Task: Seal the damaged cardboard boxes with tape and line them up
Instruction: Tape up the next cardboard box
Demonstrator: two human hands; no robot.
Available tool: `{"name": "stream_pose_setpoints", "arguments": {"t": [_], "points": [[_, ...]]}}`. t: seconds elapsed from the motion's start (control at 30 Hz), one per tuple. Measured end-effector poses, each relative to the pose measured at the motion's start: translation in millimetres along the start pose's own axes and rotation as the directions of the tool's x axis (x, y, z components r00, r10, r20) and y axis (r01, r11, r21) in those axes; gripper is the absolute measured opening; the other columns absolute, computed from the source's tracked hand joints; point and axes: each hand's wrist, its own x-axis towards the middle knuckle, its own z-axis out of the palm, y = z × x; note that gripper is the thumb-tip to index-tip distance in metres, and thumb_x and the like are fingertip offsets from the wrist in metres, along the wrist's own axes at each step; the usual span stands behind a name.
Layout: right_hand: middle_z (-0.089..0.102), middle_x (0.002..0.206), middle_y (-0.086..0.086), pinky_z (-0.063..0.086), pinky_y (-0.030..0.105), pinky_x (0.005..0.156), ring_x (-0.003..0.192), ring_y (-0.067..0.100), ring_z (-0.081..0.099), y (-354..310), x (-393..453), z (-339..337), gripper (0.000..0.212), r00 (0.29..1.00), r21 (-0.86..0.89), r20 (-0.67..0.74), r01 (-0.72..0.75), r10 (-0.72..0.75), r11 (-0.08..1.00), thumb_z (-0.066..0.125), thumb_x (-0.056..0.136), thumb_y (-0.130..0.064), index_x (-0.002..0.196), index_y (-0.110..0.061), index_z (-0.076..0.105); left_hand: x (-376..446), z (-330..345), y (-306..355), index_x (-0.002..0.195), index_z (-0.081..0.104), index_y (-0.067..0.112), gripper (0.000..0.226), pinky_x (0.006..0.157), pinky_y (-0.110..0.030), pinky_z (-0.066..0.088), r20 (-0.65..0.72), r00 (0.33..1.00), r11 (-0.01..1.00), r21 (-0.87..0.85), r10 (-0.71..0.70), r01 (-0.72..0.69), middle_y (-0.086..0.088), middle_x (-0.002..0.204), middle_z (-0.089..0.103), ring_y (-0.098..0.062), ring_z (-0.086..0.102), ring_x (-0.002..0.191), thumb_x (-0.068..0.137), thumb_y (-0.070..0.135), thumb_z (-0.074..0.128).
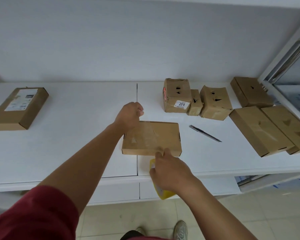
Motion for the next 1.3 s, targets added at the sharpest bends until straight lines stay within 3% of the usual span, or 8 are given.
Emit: {"name": "stream_pose_setpoints", "arguments": {"t": [0.13,0.23,0.4,0.53,0.73,0.87,1.1,1.3], "points": [[0.047,0.124,0.008,0.037,0.032,0.066,0.084,0.028,0.052,9,1,1,0.047,1.000,0.162,-0.027,0.005,-0.001,0.987,0.040,0.094,-0.034,0.138,-0.017,0.035,-4,5,-4,0.088,0.059,0.014,0.018,0.070,-0.015,0.041,0.074,0.997,0.998,-0.053,0.020,-0.016,0.006,0.090,0.063,-0.017,0.058,0.088,0.093,0.002,0.046],[0.050,0.097,-0.010,0.034,0.028,0.059,0.080,0.016,0.049,27,7,-5,0.053,0.999,0.306,-0.005,-0.035,0.038,0.951,0.042,0.090,-0.040,0.140,-0.030,0.030,-5,5,-4,0.092,0.056,0.012,0.014,0.075,-0.031,0.044,0.111,0.993,0.999,0.022,0.032,-0.035,-0.005,0.096,0.065,-0.025,0.060,0.091,0.094,0.003,0.044],[0.054,0.136,-0.002,0.039,0.030,0.082,0.115,0.019,0.052,59,16,-17,0.066,0.992,0.396,0.099,-0.107,0.074,0.912,0.047,0.090,-0.048,0.150,-0.032,0.025,-16,-4,-13,0.089,0.054,0.022,0.020,0.064,-0.027,0.047,0.154,0.969,0.981,0.022,-0.193,0.192,-0.004,0.094,0.065,-0.024,0.071,0.072,0.093,0.009,0.039],[0.050,0.129,-0.006,0.043,0.033,0.094,0.124,0.018,0.050,78,16,-26,0.055,0.999,0.304,0.047,-0.025,0.011,0.952,0.049,0.091,-0.046,0.144,-0.043,0.034,-22,-12,-8,0.088,0.062,0.014,0.016,0.079,-0.036,0.054,0.069,0.969,0.960,-0.138,-0.237,0.244,-0.003,0.103,0.067,-0.024,0.069,0.088,0.093,0.008,0.049],[0.049,0.106,-0.014,0.041,0.027,0.076,0.108,0.014,0.053,91,9,-38,0.057,0.999,0.176,-0.030,0.027,-0.022,0.984,0.049,0.088,-0.046,0.143,-0.054,0.033,-20,-7,7,0.087,0.060,0.018,0.014,0.068,-0.030,0.057,0.017,0.941,0.825,-0.475,-0.339,0.306,0.004,0.099,0.064,-0.009,0.069,0.070,0.096,0.015,0.052],[0.051,0.139,-0.001,0.044,0.032,0.087,0.127,0.020,0.049,84,12,-37,0.058,0.999,0.104,0.020,0.023,-0.025,0.994,0.048,0.091,-0.042,0.147,-0.045,0.035,-14,-3,5,0.082,0.064,0.015,0.014,0.058,-0.022,0.052,0.072,0.935,0.846,-0.406,-0.348,0.346,0.002,0.097,0.066,-0.009,0.068,0.068,0.094,0.011,0.057],[0.054,0.137,0.001,0.049,0.038,0.092,0.124,0.024,0.052,71,15,-33,0.055,0.996,0.040,0.090,-0.028,0.024,0.999,0.044,0.092,-0.039,0.146,-0.041,0.038,-14,10,-7,0.075,0.067,0.014,0.017,0.079,-0.034,0.056,0.172,0.896,0.826,-0.345,-0.410,0.445,-0.006,0.088,0.069,-0.019,0.067,0.073,0.091,0.010,0.064],[0.056,0.136,0.000,0.050,0.038,0.093,0.122,0.024,0.053,77,9,-31,0.049,0.993,0.022,0.110,-0.055,0.053,0.998,0.043,0.090,-0.040,0.138,-0.039,0.047,-18,17,-3,0.073,0.070,0.019,0.027,0.068,-0.021,0.046,0.170,0.907,0.833,-0.360,-0.385,0.421,0.004,0.081,0.067,-0.012,0.065,0.072,0.088,0.001,0.056]]}}
